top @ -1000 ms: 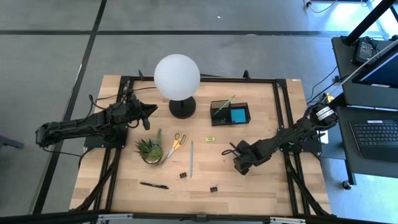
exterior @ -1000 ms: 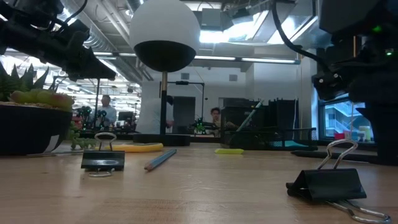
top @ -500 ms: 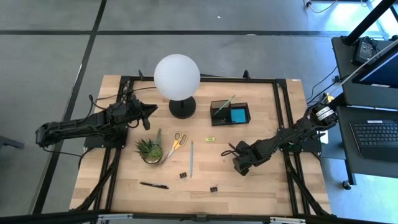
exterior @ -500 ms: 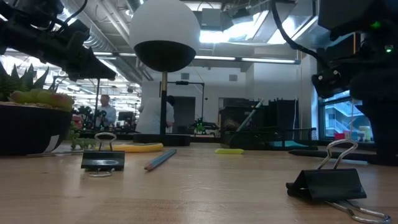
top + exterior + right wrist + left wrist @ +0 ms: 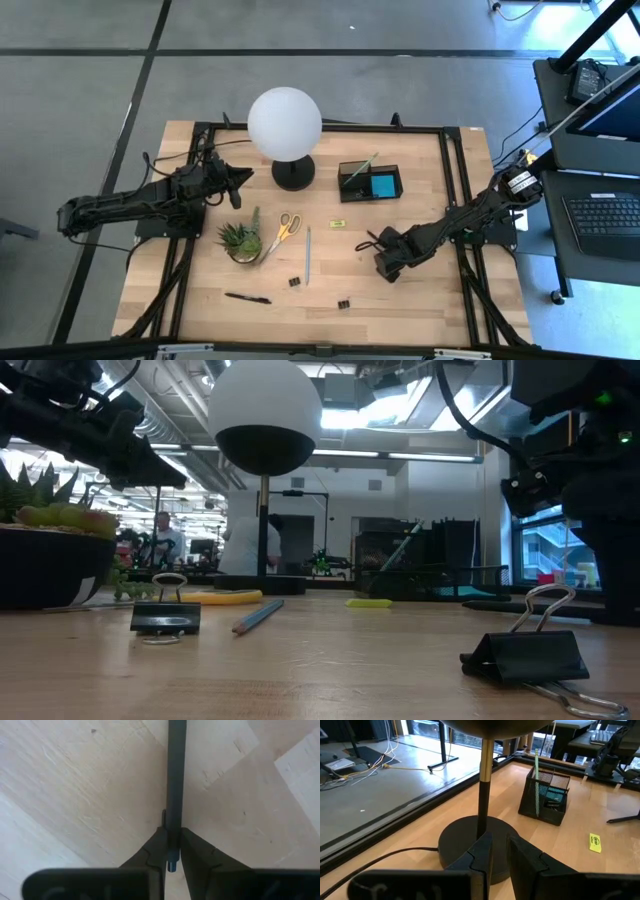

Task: Pick and place office supplies into organizer
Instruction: Put the right black pen into the desk organizer

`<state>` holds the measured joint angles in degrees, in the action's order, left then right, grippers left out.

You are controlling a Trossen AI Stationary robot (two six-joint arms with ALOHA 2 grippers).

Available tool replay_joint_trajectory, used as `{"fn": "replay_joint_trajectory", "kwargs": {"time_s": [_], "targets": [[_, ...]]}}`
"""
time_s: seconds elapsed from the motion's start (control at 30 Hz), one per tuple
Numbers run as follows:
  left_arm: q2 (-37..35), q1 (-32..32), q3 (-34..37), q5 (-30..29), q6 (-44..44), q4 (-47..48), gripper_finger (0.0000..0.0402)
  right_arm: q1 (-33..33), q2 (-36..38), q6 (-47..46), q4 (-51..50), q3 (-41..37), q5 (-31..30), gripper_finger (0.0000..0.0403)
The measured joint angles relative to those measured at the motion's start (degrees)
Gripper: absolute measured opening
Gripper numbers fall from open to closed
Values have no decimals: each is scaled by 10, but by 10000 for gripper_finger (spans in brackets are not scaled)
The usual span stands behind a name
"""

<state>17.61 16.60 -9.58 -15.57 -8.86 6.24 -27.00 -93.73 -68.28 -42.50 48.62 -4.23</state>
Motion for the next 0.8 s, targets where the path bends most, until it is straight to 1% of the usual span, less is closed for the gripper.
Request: {"fn": "replay_joint_trajectory", "kwargs": {"time_s": [0.07, 0.1, 0.23, 0.27, 0.33, 0.47, 0.57, 0.63, 0.8], "targets": [[0, 0, 0, 14, -11, -5, 47, 0, 0, 0, 9, 0, 0, 50], [1, 0, 0, 34, -14, -15, 47, 0, 0, 0, 11, 0, 0, 50], [22, -15, 0, 170, -2, -103, 47, 0, 0, 0, 11, 0, 0, 50], [30, -23, 0, 197, 8, -135, 47, 0, 0, 0, 11, 0, 0, 50], [48, -45, 0, 222, 43, -186, 47, 0, 0, 0, 11, 0, 0, 50], [101, -97, 0, 227, 96, -261, 49, 0, 0, 8, 13, 0, 0, 50], [154, -134, 0, 225, 119, -316, 59, 0, 0, 26, 30, 0, 0, 51], [191, -155, -3, 205, 122, -348, 68, 0, 0, 32, 34, 0, 0, 51], [296, -188, -53, 147, 122, -348, 87, 0, 0, 42, 37, 0, 0, 51]]}}
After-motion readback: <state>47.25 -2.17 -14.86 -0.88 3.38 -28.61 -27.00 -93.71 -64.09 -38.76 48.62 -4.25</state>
